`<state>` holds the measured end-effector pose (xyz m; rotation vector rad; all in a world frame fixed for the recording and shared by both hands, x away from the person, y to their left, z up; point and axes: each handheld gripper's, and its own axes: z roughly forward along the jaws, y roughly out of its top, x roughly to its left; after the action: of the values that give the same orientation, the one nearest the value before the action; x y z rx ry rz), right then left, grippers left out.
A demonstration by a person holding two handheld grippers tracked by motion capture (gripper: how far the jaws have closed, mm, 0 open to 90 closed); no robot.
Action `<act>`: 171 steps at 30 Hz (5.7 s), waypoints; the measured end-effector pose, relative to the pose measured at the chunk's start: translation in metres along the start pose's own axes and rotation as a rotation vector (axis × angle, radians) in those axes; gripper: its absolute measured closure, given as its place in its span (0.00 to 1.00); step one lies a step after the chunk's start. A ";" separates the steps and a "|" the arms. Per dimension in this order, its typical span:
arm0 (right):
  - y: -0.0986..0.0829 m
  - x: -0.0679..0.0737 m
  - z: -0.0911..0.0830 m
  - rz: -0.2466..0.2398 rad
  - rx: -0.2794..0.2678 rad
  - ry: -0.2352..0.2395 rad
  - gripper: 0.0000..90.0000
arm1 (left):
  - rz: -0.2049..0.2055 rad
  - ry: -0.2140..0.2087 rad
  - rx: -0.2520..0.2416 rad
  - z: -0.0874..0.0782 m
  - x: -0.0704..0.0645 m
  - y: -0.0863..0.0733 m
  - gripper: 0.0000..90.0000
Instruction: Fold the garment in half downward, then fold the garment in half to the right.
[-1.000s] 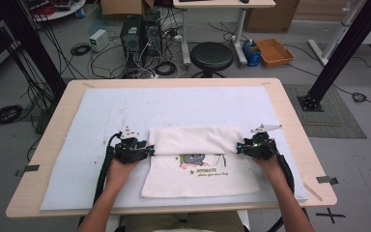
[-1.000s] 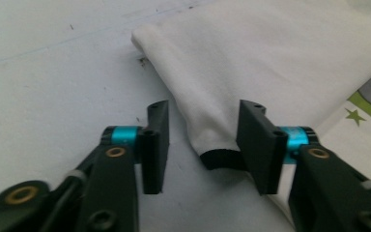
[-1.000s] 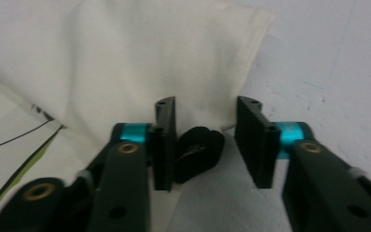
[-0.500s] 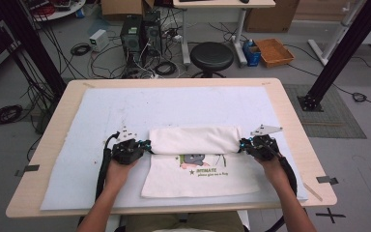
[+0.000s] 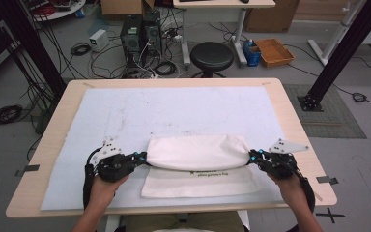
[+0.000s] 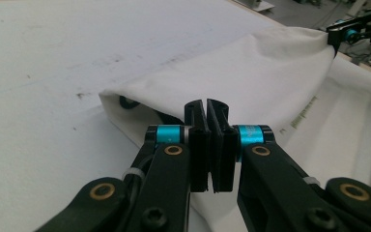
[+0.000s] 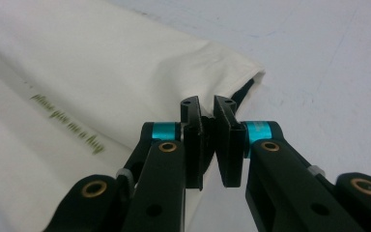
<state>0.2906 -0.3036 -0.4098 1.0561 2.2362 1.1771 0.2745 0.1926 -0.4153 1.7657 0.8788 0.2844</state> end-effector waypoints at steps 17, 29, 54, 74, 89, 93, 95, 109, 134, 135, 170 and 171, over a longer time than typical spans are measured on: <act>-0.055 0.027 -0.037 0.012 0.113 0.043 0.92 | 0.047 -0.114 0.235 -0.017 -0.031 -0.048 0.97; -0.043 0.023 -0.033 0.031 0.070 -0.039 0.42 | 0.023 0.041 0.145 -0.013 -0.015 -0.019 0.46; 0.018 -0.027 0.084 0.058 0.186 0.033 0.93 | 0.002 0.201 0.216 0.085 0.043 0.008 0.96; 0.050 -0.053 0.108 0.130 0.093 -0.160 0.93 | -0.083 0.253 0.012 0.106 0.074 0.049 0.93; 0.018 -0.047 0.056 0.116 0.019 -0.127 0.28 | -0.040 0.126 -0.154 0.035 0.064 0.032 0.40; 0.011 -0.041 0.043 0.051 -0.021 -0.109 0.23 | -0.015 0.079 -0.179 0.023 0.062 0.024 0.37; 0.007 -0.038 0.040 0.022 -0.033 -0.090 0.23 | -0.005 0.098 -0.185 0.020 0.063 0.017 0.34; 0.002 -0.046 0.015 0.059 -0.173 -0.133 0.23 | 0.082 0.149 -0.209 0.010 0.060 0.009 0.28; -0.006 -0.051 0.023 0.069 -0.130 -0.136 0.23 | 0.045 0.156 -0.033 0.030 0.049 0.008 0.28; -0.006 -0.051 0.023 0.071 -0.130 -0.134 0.23 | 0.041 0.155 -0.012 0.032 0.047 0.007 0.28; 0.025 -0.017 0.050 0.009 -0.075 0.042 0.23 | -0.036 0.193 0.254 0.055 0.003 -0.015 0.93; 0.031 -0.012 0.053 0.004 -0.073 0.060 0.23 | -0.040 0.190 0.252 0.054 0.003 -0.016 0.93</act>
<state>0.3460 -0.2739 -0.4140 1.0103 2.2189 1.2981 0.3010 0.1574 -0.4509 1.9736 1.1248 0.3300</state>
